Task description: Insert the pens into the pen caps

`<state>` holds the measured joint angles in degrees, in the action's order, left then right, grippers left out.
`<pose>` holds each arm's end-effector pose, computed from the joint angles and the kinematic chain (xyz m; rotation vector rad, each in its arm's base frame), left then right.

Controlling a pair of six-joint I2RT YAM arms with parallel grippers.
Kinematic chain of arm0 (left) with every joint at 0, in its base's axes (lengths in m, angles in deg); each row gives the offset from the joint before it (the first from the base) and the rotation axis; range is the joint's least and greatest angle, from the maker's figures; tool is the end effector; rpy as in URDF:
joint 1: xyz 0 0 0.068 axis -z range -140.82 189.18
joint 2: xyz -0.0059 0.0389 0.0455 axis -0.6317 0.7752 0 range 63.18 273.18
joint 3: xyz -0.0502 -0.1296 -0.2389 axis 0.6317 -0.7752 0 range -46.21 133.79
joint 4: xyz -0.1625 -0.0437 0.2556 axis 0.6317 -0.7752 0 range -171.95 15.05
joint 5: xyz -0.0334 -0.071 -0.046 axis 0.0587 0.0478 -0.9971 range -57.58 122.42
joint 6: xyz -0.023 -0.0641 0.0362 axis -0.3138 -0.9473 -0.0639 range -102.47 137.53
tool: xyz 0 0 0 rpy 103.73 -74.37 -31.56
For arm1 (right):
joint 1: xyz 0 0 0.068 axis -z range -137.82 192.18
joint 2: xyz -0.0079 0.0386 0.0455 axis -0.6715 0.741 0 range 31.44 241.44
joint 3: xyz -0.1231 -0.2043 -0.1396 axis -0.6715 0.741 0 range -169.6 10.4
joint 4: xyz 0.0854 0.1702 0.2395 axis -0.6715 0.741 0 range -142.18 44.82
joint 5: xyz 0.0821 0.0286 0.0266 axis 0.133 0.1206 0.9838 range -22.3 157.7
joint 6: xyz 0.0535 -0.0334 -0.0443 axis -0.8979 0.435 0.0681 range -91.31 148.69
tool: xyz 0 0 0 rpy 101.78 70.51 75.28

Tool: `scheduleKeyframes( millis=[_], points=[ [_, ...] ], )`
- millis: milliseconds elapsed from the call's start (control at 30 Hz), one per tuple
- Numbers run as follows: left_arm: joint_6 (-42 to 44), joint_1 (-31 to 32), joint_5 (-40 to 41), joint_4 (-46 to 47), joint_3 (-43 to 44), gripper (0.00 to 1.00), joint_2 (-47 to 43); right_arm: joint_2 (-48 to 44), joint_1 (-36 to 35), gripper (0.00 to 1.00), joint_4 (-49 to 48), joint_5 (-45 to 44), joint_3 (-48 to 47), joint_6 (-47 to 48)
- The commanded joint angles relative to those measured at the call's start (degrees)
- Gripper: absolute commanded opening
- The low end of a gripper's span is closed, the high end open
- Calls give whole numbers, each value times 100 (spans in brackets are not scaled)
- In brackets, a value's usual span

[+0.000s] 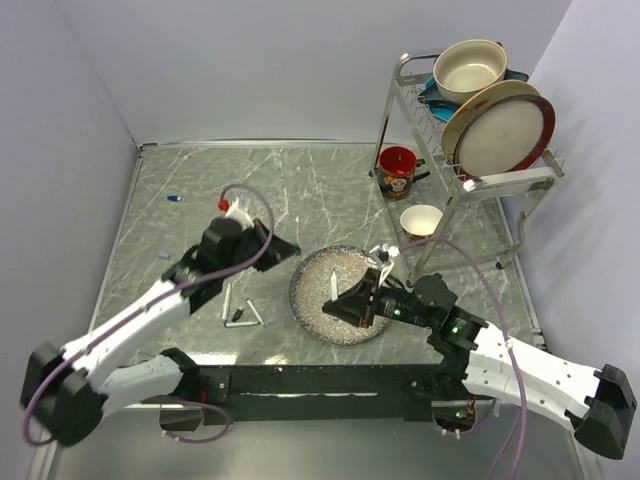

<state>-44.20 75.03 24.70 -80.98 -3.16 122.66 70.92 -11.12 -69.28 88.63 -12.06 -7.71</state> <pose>0.2458 -0.1886 0.2659 -0.3916 2.1430 -1.1919 0.1279 0.2109 0.2558 -0.5792 1.6889 1.4698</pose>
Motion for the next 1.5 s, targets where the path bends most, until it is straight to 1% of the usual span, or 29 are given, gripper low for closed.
scheduleKeyframes(
  millis=[0,33,133,333,500,867,1100,1467],
  points=[
    [329,141,-1283,3007,-1253,1,-998,138,-137,0,-1355,412,312,-200],
    [277,150,-1284,3437,-1542,1,-1313,252,-198,0,-1453,421,330,-227],
    [328,167,-1240,3581,-1816,1,-1745,480,-312,0,-1717,377,339,-262],
    [381,185,-1609,3942,-2037,1,-2063,1069,-585,0,-1945,351,66,-358],
    [478,185,-1723,3951,-2020,1,-2169,1448,-831,0,-1990,236,-136,-385],
    [610,185,-2092,3898,-2063,1,-2292,1624,-963,0,-1744,-133,-417,-306],
    [583,185,-2093,3863,-2143,1,-2494,1800,-963,0,-1744,-54,-514,-341],
    [654,194,-2093,3863,-2239,1,-2459,1905,-972,0,-1717,25,-637,-385]
  ],
)
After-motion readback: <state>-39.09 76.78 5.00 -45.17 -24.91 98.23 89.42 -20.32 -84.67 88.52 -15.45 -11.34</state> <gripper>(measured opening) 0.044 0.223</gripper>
